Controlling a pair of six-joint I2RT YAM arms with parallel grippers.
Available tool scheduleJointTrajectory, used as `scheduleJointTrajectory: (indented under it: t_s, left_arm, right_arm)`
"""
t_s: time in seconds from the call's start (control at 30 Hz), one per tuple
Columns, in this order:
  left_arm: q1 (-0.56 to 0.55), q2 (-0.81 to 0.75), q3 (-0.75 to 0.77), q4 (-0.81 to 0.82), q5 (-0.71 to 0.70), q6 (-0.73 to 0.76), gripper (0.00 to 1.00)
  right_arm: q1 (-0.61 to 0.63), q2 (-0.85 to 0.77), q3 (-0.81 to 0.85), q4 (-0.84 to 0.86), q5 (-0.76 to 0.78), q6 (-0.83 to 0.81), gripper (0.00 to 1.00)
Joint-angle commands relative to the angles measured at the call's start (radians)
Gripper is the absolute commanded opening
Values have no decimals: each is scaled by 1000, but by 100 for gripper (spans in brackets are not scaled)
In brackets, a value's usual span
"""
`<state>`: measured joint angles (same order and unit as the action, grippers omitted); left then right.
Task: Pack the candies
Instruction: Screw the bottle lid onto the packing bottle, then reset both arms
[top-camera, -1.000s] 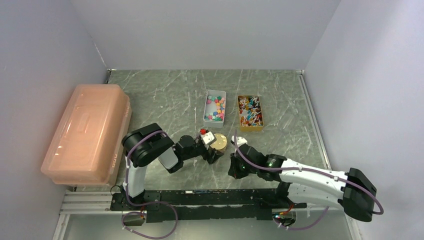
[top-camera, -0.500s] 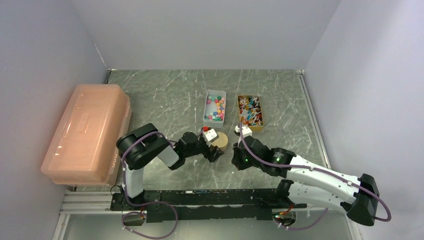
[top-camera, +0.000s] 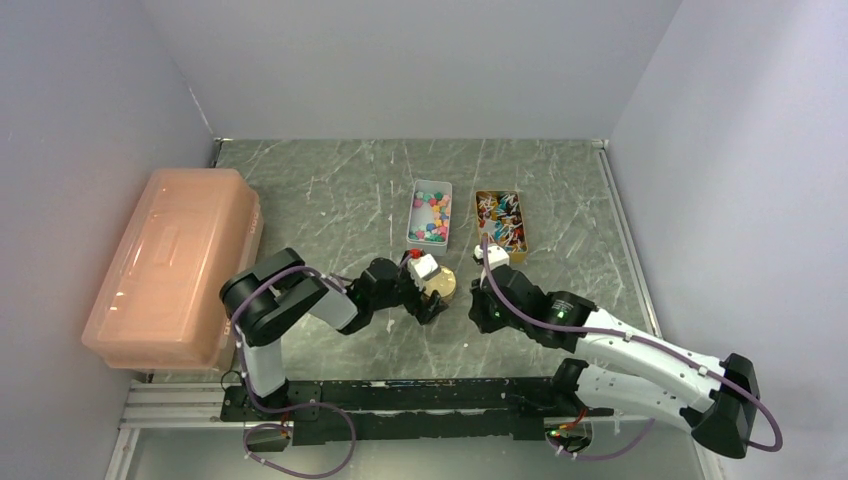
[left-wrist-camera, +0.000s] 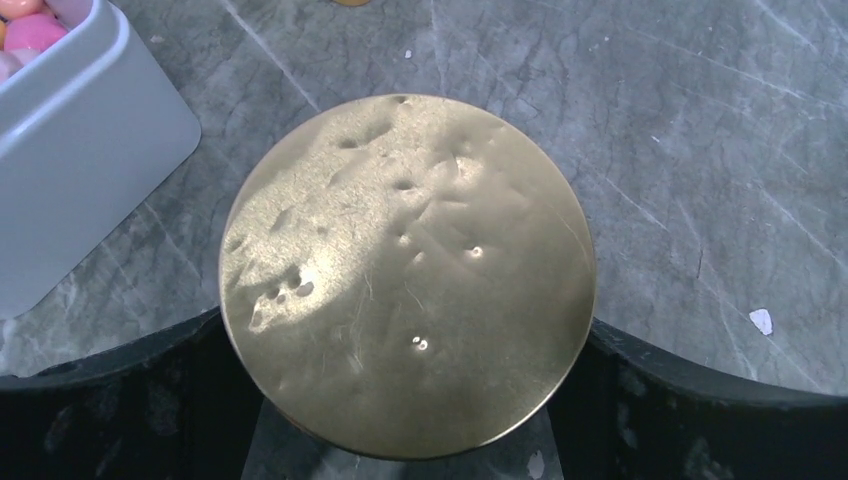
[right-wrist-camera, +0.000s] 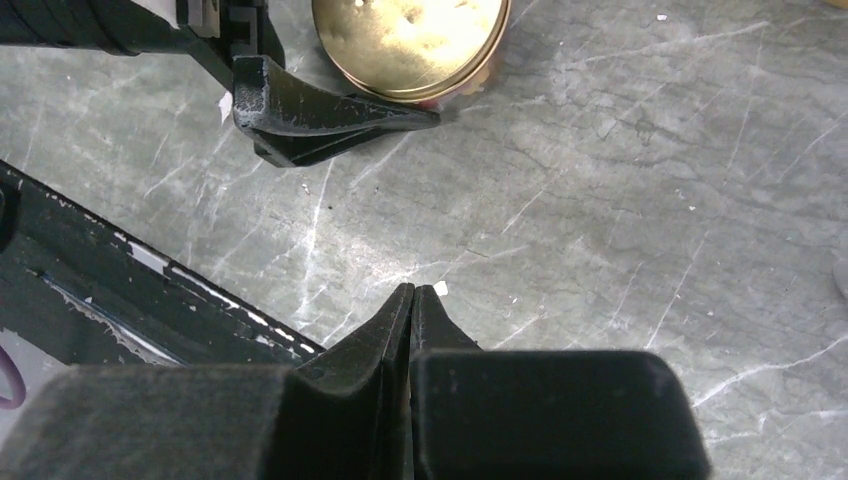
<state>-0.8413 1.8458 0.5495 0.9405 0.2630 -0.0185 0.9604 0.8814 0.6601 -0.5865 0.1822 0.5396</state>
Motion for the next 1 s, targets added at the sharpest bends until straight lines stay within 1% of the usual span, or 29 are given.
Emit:
scheduleJointTrajectory:
  t_s: [0.0, 0.2, 0.4, 0.53, 0.63, 0.73, 0.77, 0.83, 0.9, 0.97]
  left_arm:
    - [-1, -20, -13, -246, -16, -21, 97]
    - [-5, -116, -18, -374, -42, -13, 97]
    - [-4, -242, -9, -579, -96, -31, 97]
    - [-6, -327, 9, -725, -146, -78, 97]
    - [-6, -388, 26, -803, -158, -117, 97]
    - [-6, -489, 44, -869, -176, -162, 97]
    - [-7, -524, 57, -905, -212, -200, 97]
    - [-4, -573, 108, -1025, -302, -272, 97]
    - [-4, -595, 177, -1143, -340, -284, 97]
    - [-3, -593, 252, -1250, -364, -288, 97]
  right_arm:
    - [-15, -11, 15, 34, 5, -25, 6]
    - [-30, 37, 30, 71, -18, -42, 7]
    - [-43, 68, 53, 88, -26, -64, 7]
    - [-56, 82, 64, 95, -35, -71, 10]
    - [-63, 91, 79, 93, -36, -76, 10]
    - [-68, 95, 95, 86, -2, -77, 18]
    - [-68, 98, 105, 78, 17, -78, 21]
    - [-68, 103, 121, 63, 45, -80, 27]
    - [-68, 106, 139, 51, 65, -84, 32]
    - [-68, 108, 153, 42, 90, -90, 39]
